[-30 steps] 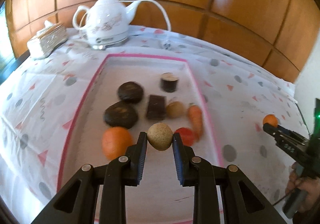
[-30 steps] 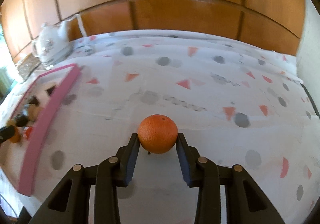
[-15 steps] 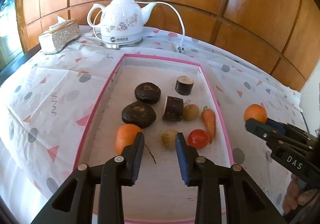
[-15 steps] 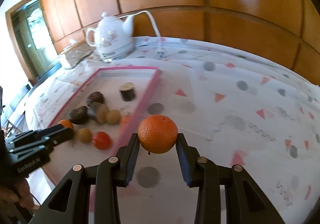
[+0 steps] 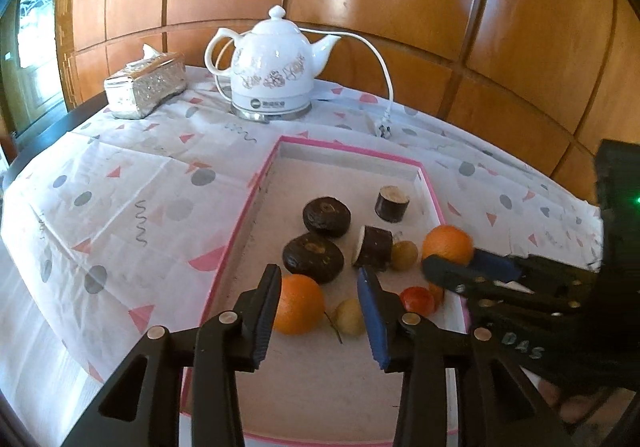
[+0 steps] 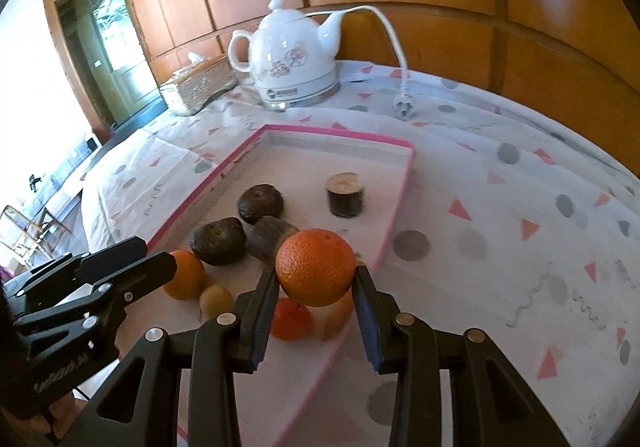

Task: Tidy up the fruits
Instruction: 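Lower the orange into the tray with the right while the left releases the tan ball there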

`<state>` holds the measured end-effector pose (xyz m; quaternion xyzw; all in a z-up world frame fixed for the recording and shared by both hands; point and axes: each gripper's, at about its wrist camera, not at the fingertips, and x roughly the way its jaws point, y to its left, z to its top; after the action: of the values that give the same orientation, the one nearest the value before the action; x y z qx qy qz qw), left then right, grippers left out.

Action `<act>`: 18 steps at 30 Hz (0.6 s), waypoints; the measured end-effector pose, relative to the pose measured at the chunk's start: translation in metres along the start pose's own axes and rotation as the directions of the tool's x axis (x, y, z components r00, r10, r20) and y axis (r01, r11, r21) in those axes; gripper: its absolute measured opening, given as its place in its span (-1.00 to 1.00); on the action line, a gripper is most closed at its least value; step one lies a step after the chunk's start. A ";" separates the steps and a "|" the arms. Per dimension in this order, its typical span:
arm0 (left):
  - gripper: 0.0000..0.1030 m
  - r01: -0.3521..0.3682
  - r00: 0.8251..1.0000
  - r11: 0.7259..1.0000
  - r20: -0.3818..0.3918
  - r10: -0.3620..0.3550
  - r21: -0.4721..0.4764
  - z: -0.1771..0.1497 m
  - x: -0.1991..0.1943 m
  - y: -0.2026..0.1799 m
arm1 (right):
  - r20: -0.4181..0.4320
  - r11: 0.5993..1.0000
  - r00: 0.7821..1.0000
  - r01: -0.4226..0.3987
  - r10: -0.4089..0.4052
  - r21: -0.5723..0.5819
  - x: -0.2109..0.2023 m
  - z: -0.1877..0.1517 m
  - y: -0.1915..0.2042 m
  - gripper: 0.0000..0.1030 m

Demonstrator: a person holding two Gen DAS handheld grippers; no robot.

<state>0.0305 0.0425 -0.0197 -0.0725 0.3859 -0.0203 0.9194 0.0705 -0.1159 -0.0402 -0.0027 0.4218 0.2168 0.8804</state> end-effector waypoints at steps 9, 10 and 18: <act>0.02 -0.003 1.000 1.000 0.012 0.003 -0.025 0.001 -0.004 0.006 | -0.031 1.000 0.999 -0.014 0.015 0.008 0.014 -0.003 0.012 -0.19; 0.02 -0.004 1.000 1.000 0.014 0.005 -0.022 0.001 -0.005 0.005 | -0.029 1.000 0.999 -0.013 0.014 0.009 0.013 -0.003 0.012 -0.18; 0.19 -0.017 0.999 1.000 0.029 0.017 -0.008 0.001 -0.009 0.001 | 0.015 0.999 0.999 0.033 -0.033 0.021 -0.003 -0.009 0.012 -0.15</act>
<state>0.0245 0.0440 -0.0127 -0.0731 0.3731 -0.0099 0.9248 0.0575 -0.1074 -0.0421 0.0009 0.4172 0.1979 0.8870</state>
